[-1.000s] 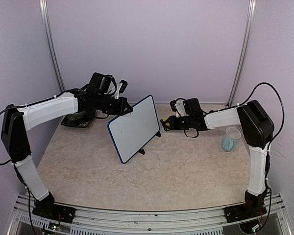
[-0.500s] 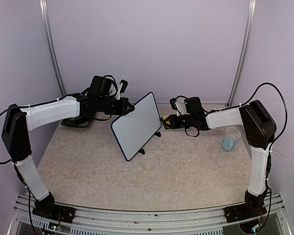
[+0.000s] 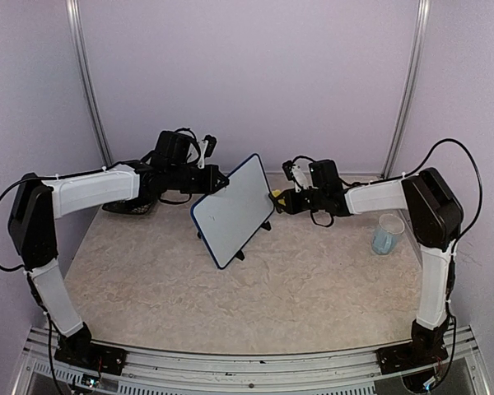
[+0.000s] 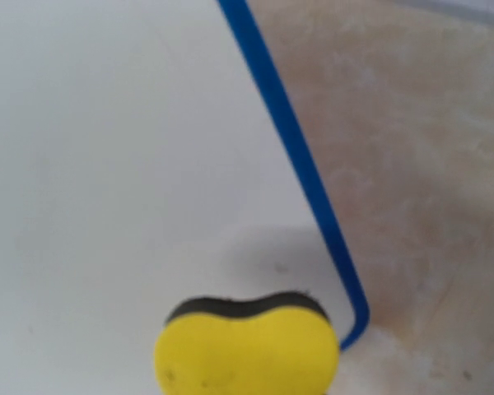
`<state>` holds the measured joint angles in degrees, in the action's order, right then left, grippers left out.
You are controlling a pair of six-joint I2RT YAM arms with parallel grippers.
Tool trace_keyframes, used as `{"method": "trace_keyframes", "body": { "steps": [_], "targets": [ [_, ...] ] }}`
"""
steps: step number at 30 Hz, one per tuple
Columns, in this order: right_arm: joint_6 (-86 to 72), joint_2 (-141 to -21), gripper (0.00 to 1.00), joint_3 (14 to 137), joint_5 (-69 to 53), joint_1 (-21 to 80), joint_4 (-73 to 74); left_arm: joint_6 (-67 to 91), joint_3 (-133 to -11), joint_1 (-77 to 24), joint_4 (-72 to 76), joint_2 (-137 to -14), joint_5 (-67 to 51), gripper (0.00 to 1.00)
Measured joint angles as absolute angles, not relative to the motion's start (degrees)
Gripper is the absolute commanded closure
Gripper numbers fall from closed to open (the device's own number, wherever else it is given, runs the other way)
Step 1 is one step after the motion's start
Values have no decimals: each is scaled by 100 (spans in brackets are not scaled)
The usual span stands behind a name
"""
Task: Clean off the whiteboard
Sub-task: Place the whiteboard on the whiteboard stand.
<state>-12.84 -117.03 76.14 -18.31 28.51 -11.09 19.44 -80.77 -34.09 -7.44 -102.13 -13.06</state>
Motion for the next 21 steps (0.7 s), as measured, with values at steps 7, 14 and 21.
{"method": "trace_keyframes", "body": {
  "steps": [7, 14, 21],
  "targets": [
    [-1116, -11990, 100, 8206, -1780, 2845, -1046, 1992, -8077, -3404, -694, -10276, -1304, 100],
    [-1081, -12418, 100, 8523, -1800, 2751, -987, 2064, -8084, -3402, -598, -10366, -1299, 100],
    [-1160, -12698, 100, 8390, -1844, 2637, -937, 2130, -8084, -3378, -600, -10370, -1302, 100]
  ]
}}
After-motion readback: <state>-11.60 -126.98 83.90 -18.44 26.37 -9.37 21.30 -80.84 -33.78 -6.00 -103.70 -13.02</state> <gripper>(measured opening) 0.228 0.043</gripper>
